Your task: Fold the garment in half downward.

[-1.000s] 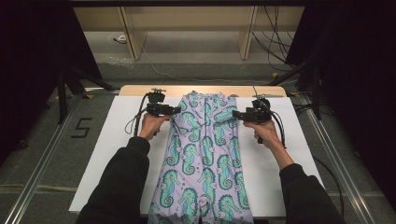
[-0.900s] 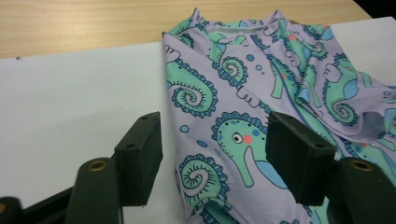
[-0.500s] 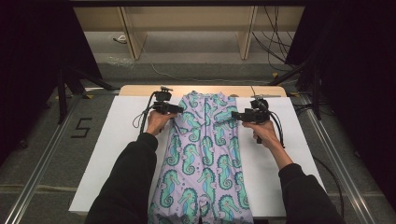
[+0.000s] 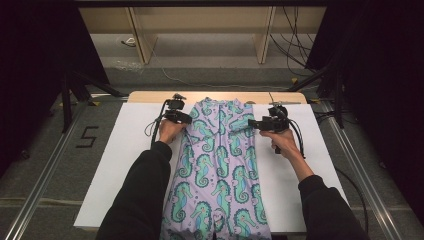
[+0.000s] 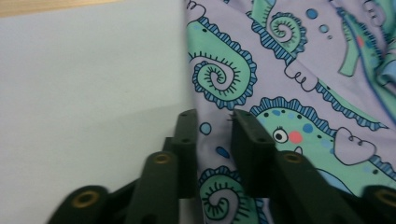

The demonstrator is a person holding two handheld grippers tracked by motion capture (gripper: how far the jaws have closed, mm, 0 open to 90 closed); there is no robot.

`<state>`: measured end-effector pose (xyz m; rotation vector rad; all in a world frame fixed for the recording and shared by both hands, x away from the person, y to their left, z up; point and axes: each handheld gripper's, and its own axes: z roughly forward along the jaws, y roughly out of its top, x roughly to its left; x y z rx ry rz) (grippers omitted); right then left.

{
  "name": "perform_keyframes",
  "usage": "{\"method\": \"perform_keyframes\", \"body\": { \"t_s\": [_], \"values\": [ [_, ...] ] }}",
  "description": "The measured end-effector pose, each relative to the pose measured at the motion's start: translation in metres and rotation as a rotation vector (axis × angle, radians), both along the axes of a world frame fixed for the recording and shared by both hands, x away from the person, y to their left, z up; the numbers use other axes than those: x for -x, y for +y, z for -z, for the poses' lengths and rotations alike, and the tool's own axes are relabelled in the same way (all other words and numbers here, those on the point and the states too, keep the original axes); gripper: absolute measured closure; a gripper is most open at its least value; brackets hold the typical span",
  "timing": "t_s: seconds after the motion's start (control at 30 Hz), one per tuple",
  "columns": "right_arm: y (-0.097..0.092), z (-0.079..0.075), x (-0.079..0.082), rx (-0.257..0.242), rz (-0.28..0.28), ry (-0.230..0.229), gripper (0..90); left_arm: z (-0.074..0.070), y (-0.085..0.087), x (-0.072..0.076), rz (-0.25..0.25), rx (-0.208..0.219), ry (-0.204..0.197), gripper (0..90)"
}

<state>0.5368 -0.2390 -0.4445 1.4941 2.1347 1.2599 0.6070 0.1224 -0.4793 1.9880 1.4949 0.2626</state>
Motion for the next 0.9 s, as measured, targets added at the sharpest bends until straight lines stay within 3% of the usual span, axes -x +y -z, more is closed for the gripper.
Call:
{"method": "perform_keyframes", "body": {
  "t_s": [0.07,0.2,0.33,0.43,0.53,0.77,0.9],
  "values": [
    [0.000,0.001,-0.001,-0.012,0.003,0.006,26.5,0.001,0.000,0.000,-0.005,0.020,0.007,81.3],
    [0.003,0.002,-0.004,-0.012,0.016,0.023,28.1,0.000,-0.002,0.000,-0.008,0.017,0.004,85.9],
    [0.006,0.004,-0.015,0.018,0.045,0.066,31.5,0.001,-0.001,0.000,-0.020,0.029,0.009,86.1],
    [0.005,0.008,-0.028,0.009,0.082,0.096,34.8,0.001,0.000,-0.001,-0.017,0.032,0.009,86.0],
    [0.006,0.016,-0.043,0.041,0.117,0.128,37.9,0.001,0.000,0.000,-0.017,0.033,0.008,86.0],
    [0.016,0.028,-0.063,0.090,0.130,0.219,43.4,0.001,-0.003,0.000,-0.021,0.011,0.003,85.7],
    [0.018,0.031,-0.070,0.095,0.146,0.231,47.6,0.000,-0.003,0.000,-0.020,0.011,0.003,85.6]
  ]
}}
